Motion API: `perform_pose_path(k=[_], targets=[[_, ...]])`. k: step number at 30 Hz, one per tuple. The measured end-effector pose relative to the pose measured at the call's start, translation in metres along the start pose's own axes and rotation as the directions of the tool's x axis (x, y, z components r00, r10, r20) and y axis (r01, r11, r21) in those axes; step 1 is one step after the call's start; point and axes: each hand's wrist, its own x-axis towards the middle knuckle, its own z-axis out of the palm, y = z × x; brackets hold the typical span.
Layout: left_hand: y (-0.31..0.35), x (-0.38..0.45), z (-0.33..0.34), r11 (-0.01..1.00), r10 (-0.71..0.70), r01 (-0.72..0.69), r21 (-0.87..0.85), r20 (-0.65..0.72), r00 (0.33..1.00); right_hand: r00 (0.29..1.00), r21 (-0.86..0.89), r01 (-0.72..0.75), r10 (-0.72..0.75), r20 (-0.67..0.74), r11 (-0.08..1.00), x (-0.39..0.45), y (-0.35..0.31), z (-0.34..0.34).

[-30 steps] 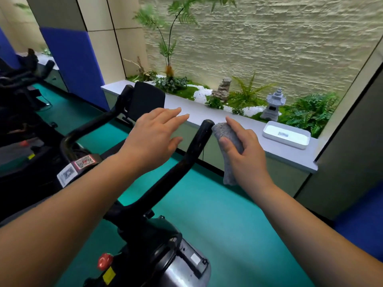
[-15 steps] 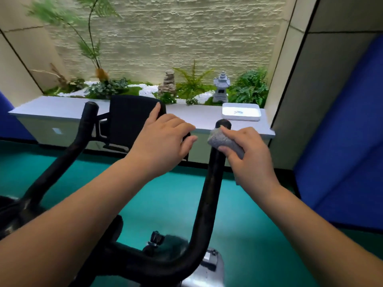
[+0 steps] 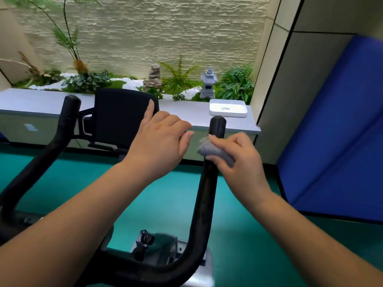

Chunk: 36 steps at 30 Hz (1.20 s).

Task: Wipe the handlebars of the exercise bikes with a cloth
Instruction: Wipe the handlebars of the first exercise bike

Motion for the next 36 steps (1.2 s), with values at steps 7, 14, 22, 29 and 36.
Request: perform_pose_path(k=[7, 14, 22, 29, 36], targets=[[0.005, 0.002, -0.001, 0.998, -0.04, 0.039, 0.045, 0.01, 0.999, 0.986, 0.126, -0.085, 0.102, -0.131, 0.988, 0.041, 0.002, 0.001], [0.01, 0.002, 0.0, 0.993, -0.09, 0.087, 0.083, 0.033, 0.995, 0.922, 0.424, -0.212, 0.324, -0.213, 0.881, 0.0, 0.005, 0.018], [0.01, 0.001, 0.002, 0.993, -0.099, 0.095, 0.071, 0.049, 0.994, 0.802, 0.583, -0.471, 0.597, -0.031, 0.662, 0.01, 0.016, 0.028], [0.01, 0.001, 0.007, 0.992, -0.106, 0.104, 0.071, 0.028, 0.994, 0.779, 0.645, -0.49, 0.627, 0.02, 0.587, 0.024, 0.011, 0.018], [0.009, 0.0, 0.006, 0.995, -0.085, 0.082, 0.054, 0.044, 0.995, 0.781, 0.558, -0.524, 0.625, 0.014, 0.643, -0.009, 0.01, 0.033]])
